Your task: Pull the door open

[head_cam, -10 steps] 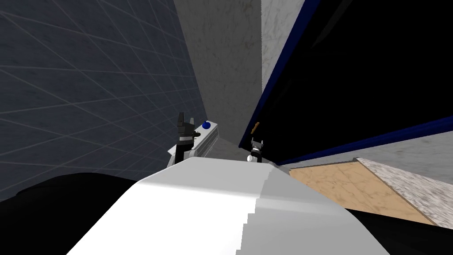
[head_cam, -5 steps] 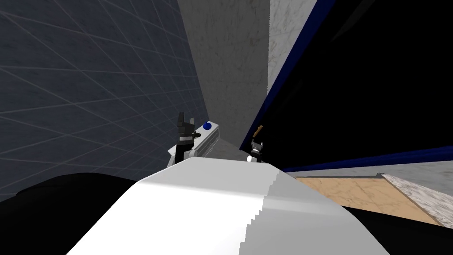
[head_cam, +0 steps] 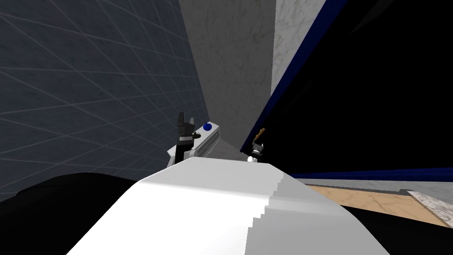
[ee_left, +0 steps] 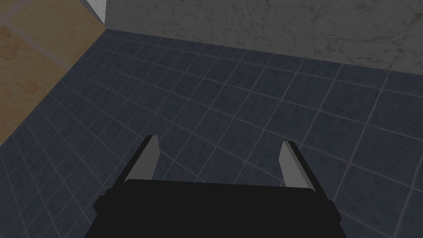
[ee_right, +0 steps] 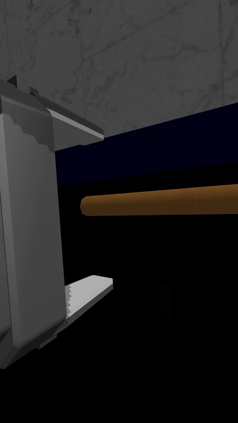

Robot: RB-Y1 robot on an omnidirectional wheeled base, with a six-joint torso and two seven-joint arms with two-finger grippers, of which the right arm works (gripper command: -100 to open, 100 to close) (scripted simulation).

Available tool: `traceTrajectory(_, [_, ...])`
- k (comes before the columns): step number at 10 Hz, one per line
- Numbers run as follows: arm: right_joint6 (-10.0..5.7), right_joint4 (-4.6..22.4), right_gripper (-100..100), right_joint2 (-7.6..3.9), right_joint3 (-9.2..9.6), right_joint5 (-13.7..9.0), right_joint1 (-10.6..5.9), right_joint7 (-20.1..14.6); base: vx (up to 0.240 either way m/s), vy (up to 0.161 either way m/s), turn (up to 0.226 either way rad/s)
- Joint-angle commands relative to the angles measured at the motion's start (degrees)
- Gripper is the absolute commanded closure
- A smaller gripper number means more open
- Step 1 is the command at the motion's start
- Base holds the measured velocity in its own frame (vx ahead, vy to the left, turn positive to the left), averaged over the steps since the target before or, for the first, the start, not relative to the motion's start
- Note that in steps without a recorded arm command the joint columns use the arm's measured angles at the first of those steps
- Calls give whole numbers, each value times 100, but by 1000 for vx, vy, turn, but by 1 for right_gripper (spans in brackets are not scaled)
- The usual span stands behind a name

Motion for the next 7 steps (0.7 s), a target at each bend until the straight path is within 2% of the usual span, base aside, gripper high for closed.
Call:
traceTrajectory(1, [-67, 161, -100, -133, 21, -4, -2, -202, 176, 7, 47])
traceTrajectory(3, [-74, 191, -100, -250, 21, -22, 43, -328, 139, -7, 39])
traceTrajectory(4, [-81, 225, -100, -381, 20, -43, 93, -469, 147, -12, 55])
traceTrajectory(6, [-89, 260, -100, -515, 20, -64, 144, -613, 138, 2, 44])
traceTrajectory(7, [-97, 293, -100, -644, 19, -84, 193, -751, 134, -16, 62])
